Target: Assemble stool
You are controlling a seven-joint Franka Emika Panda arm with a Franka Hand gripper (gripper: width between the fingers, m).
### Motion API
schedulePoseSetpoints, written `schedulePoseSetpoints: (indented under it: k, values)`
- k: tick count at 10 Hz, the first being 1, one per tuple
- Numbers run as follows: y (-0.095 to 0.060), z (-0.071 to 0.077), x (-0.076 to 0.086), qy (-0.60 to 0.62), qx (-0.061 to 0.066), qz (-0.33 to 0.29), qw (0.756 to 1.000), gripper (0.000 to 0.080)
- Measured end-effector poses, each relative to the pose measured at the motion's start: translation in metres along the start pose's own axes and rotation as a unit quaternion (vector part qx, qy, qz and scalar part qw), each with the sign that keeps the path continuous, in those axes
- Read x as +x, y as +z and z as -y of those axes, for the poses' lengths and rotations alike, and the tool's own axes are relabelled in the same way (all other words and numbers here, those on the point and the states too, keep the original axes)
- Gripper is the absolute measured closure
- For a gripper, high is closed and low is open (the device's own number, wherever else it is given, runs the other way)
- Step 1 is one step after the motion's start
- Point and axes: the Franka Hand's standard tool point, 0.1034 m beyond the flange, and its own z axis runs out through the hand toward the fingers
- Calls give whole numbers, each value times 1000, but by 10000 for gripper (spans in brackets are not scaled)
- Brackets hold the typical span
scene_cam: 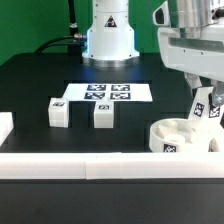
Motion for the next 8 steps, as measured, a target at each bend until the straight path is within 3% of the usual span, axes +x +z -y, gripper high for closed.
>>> schedulePoseSetpoints:
  k: [3,4,5,6,8]
  values:
    - [-1,0,0,5,2,5,1000,462]
    - [-5,2,1,-37,3,6,999,265]
    - [-10,3,0,-47,2,8,999,265]
    - [-15,5,-2,-84,1,10,996,168]
    - [-20,10,-3,-175,7,8,984,155]
